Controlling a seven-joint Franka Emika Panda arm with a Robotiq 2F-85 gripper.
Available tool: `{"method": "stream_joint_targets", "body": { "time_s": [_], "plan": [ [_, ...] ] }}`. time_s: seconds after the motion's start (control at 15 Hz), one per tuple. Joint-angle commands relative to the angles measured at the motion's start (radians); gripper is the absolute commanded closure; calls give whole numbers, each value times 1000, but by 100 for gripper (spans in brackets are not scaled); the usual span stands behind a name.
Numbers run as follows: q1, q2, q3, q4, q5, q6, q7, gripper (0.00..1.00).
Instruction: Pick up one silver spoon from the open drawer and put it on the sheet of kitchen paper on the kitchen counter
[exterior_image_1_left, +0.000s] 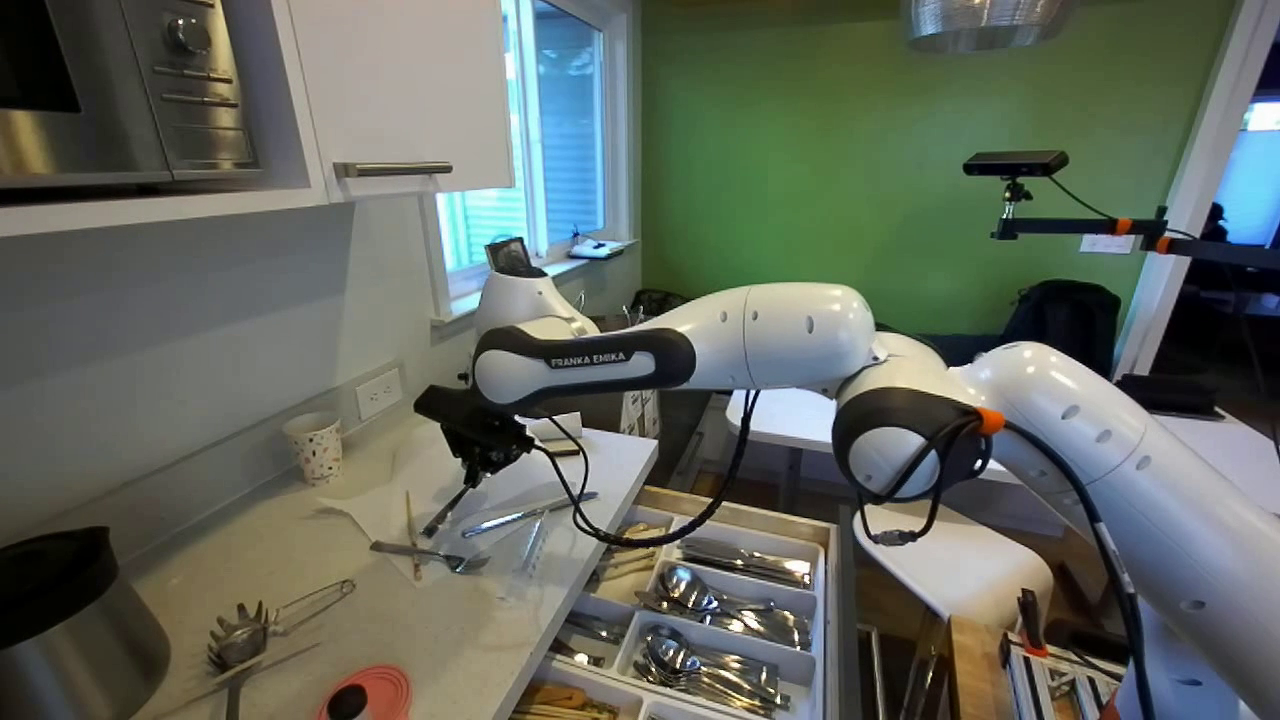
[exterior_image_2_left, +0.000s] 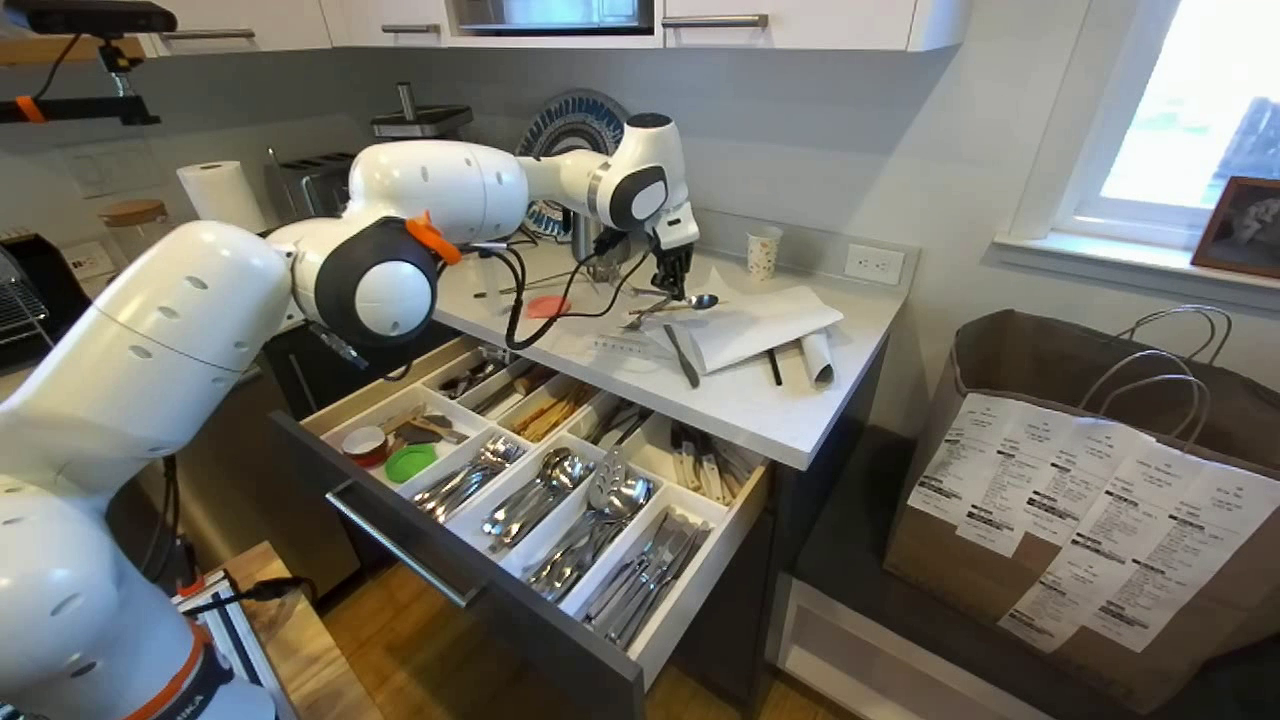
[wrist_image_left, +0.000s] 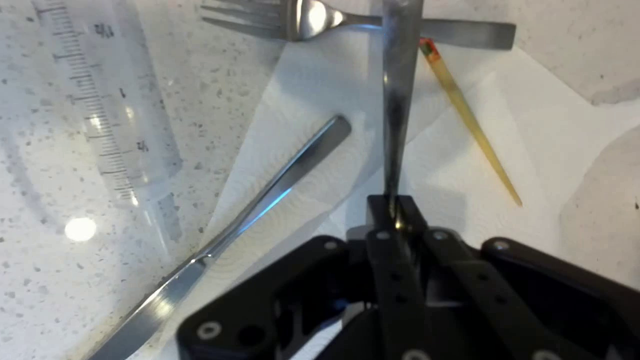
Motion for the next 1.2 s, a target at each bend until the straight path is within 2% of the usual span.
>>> {"method": "stream_joint_targets", "body": {
  "time_s": [0.0, 0.53, 0.6, 0.73, 0.93, 1.13],
  "plan": [
    [-8, 91, -31, 110, 4, 9, 134, 98],
    [5, 171, -93, 179, -32, -56, 232, 97],
    [5, 175, -93, 185, -32, -71, 230, 67],
    [5, 171, -88, 194, -27, -96, 210, 60],
    [11, 116, -70, 185, -26, -153, 131, 38],
    [18, 40, -57, 170, -33, -270, -29, 16]
  ]
}}
